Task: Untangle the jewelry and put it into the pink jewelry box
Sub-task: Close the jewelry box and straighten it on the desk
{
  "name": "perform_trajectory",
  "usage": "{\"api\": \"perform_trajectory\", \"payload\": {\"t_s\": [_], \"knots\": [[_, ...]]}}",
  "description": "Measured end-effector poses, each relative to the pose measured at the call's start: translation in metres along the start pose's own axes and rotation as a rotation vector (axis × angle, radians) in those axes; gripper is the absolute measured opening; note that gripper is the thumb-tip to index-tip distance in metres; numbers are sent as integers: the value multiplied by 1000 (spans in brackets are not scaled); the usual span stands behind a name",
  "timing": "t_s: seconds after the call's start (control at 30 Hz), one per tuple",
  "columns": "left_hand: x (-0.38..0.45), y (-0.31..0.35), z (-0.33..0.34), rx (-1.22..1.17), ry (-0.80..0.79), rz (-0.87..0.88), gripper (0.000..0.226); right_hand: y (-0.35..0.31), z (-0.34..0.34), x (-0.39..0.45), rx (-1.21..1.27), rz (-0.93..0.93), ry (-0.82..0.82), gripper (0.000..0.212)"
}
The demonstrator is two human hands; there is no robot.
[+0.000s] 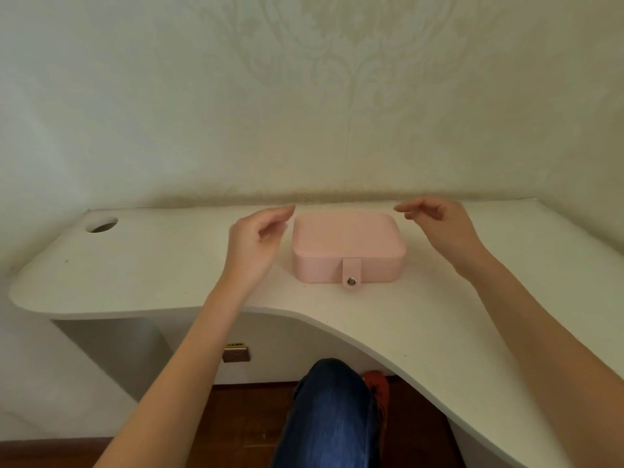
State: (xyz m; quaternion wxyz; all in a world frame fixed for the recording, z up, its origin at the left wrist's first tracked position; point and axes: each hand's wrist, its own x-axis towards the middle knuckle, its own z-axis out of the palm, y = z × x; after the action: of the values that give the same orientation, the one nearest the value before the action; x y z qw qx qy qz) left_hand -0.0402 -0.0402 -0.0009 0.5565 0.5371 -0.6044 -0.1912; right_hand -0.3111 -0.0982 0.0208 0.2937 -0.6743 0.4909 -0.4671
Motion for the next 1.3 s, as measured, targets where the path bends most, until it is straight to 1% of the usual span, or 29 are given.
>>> {"api": "perform_trajectory", "payload": {"t_s": [0.03, 0.07, 0.1, 0.13, 0.17, 0.2, 0.23, 0.27, 0.37, 0.43, 0.5, 0.57, 0.7, 0.97, 1.1, 1.2, 1.3], "knots": [[0, 5, 0, -82, -130, -80, 44, -3, 4, -3, -9, -23, -14, 24], [-1, 7, 3, -146, -279, -176, 58, -4, 10, -6, -33, -48, -59, 20], [-3, 8, 7, -146, -396, -252, 72, -4, 17, -10, -67, -66, -126, 20], [-5, 7, 12, -83, -459, -274, 83, -3, 24, -15, -103, -72, -199, 22], [-6, 4, 16, -15, -466, -263, 92, -3, 29, -19, -127, -69, -263, 27], [-6, 1, 18, 25, -434, -245, 100, -4, 32, -22, -155, -62, -298, 34], [-6, 0, 19, 29, -394, -239, 106, -5, 33, -23, -213, -62, -309, 42], [-6, -1, 20, 18, -367, -241, 110, -7, 33, -25, -321, -70, -315, 52], [-5, -3, 20, -2, -359, -241, 111, -16, 34, -30, -672, -119, -395, 89], [-6, -4, 20, 22, -370, -232, 116, -19, 37, -34, -746, -151, -414, 101], [-6, -5, 20, 49, -381, -228, 121, -19, 38, -36, -710, -153, -401, 101], [-7, -5, 20, 67, -378, -223, 119, -20, 40, -37, -680, -153, -394, 100], [-7, -5, 21, 77, -374, -215, 121, -23, 43, -38, -724, -170, -412, 99], [-8, -5, 21, 69, -365, -225, 123, -31, 41, -39, -741, -129, -463, 97], [-8, -5, 21, 54, -367, -229, 121, -37, 43, -42, -782, -104, -441, 94], [-7, -4, 21, 58, -358, -225, 115, -41, 42, -42, -793, -97, -477, 93], [-7, -4, 21, 66, -356, -222, 114, -41, 41, -41, -802, -112, -486, 90]]}}
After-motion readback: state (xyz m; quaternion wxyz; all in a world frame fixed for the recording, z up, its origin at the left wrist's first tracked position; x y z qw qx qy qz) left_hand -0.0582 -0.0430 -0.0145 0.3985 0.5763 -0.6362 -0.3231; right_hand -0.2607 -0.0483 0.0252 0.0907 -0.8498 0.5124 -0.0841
